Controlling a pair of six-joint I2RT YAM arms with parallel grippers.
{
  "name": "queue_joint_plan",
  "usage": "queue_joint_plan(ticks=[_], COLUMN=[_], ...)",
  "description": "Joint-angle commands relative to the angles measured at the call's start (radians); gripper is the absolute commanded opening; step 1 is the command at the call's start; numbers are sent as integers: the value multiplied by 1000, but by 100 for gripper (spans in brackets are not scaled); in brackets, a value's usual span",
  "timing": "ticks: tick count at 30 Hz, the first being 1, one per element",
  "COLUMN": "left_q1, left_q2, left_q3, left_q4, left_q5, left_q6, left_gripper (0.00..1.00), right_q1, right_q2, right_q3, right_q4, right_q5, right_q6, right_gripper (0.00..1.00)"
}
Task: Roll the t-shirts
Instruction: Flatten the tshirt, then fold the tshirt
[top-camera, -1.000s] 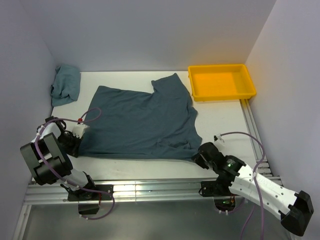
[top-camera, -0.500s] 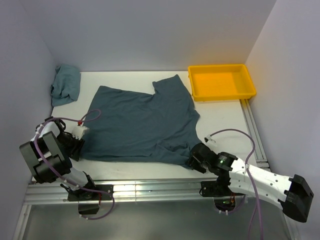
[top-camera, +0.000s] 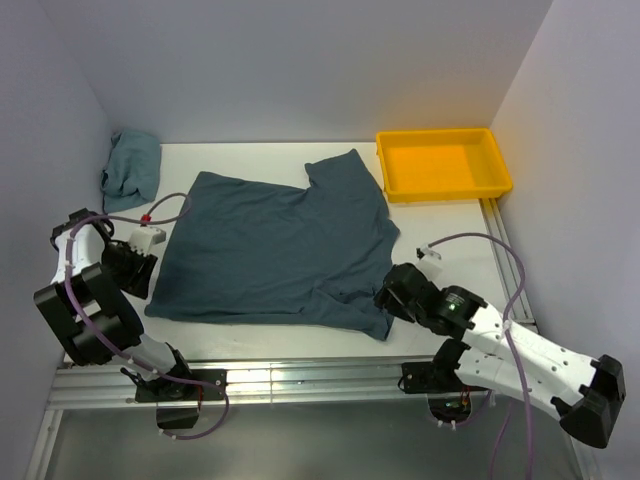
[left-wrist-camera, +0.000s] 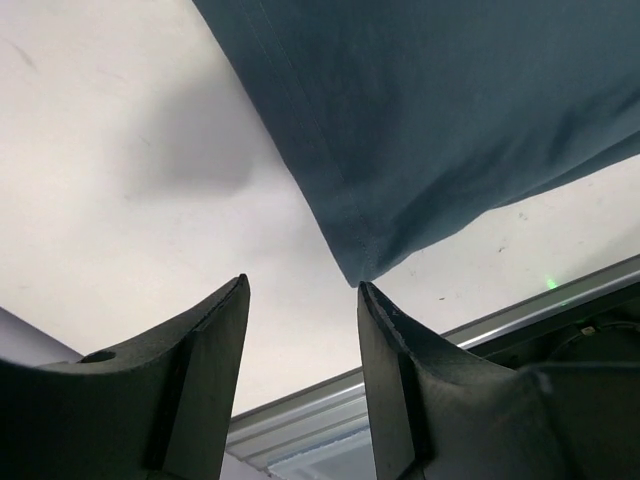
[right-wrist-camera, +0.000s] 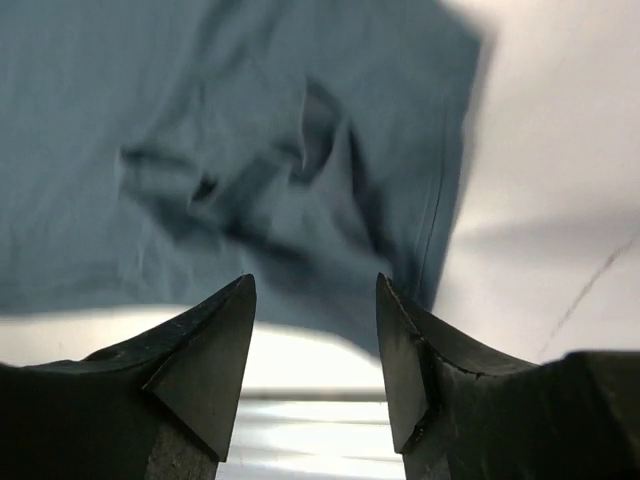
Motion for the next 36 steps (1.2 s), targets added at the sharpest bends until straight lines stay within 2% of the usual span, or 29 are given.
queue_joint_plan(ticks=[1,4,10,20,23,25,29,33,36], left_q1=[6,9,9,7,7,9,9,9,7], left_q2=[19,33,67,85,85,87,93,101,108], left_q3=[88,120,148,128,125,125,128,137,143], left_q4=[-85,-102,-104,-78,-72,-70,-67,-69,-64], left_q5=[89,103,118,120,115,112,111,117,118], left_q6=[-1,1,-22,-28,-31,-30,-31,-39,-45], left_gripper=[53,53,53,52,52,52,52,52,51], right_q1=[-100,-196,-228,-228,-228,-228,-226,-231,-249], right_q2=[83,164,354,506,522,522,519,529,534], right_q3=[41,20,47,87,90,96,130,191,239], right_q4=[103,263,402,434,440,421,391,342,324], right_q5=[32,-47,-90,-104,-105,-99,-82,-27,-15], right_q6=[-154,-238,-300,-310,-310,-309,-326,-346,-369], right_gripper=[58,55,51,47,40,29,22,4,0])
